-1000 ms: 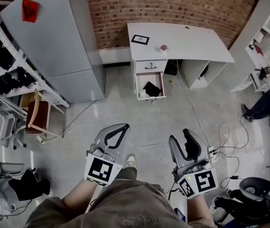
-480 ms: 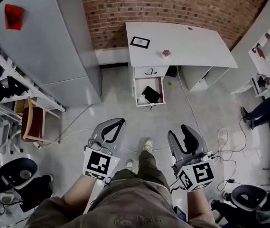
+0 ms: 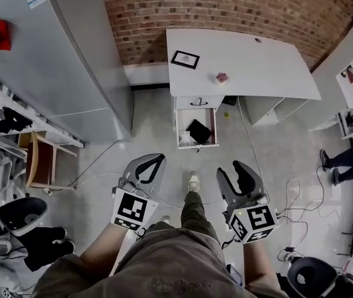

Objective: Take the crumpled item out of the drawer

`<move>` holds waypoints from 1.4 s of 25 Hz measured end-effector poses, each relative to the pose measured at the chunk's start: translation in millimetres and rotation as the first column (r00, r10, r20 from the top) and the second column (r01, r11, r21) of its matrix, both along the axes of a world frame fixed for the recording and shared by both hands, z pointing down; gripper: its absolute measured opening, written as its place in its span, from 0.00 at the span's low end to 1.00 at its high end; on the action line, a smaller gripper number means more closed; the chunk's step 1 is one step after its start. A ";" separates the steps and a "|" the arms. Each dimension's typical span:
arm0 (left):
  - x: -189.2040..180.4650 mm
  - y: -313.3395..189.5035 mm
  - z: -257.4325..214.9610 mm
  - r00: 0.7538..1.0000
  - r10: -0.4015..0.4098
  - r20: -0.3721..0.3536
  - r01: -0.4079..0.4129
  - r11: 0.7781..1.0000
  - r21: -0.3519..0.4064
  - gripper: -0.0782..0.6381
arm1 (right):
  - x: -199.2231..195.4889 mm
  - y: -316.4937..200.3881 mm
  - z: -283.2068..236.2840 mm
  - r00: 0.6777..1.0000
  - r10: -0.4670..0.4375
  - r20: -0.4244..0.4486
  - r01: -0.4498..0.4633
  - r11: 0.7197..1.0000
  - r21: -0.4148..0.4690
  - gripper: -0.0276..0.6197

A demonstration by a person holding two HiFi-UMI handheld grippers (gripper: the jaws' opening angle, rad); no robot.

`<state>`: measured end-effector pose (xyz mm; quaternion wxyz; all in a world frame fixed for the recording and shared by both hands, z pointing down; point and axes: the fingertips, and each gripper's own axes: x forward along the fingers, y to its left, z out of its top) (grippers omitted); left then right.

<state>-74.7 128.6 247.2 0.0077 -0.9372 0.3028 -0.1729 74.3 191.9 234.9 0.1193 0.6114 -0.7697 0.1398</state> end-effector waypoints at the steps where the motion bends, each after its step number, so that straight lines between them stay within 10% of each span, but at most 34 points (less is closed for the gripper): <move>1: 5.6 -9.1 5.1 1.000 -0.011 0.011 0.011 1.000 -0.009 0.11 | 6.1 -11.3 5.2 1.000 -0.013 0.003 0.013 1.000 -0.012 0.37; 17: 106.9 -156.6 92.3 0.981 -0.171 0.095 0.187 0.961 -0.201 0.11 | 98.0 -185.7 135.0 0.976 -0.213 0.052 0.218 0.925 -0.310 0.38; 35: 85.2 -217.4 178.7 0.945 -0.241 0.220 0.306 0.889 -0.340 0.11 | 102.1 -267.1 232.1 0.959 -0.267 0.089 0.277 0.833 -0.478 0.39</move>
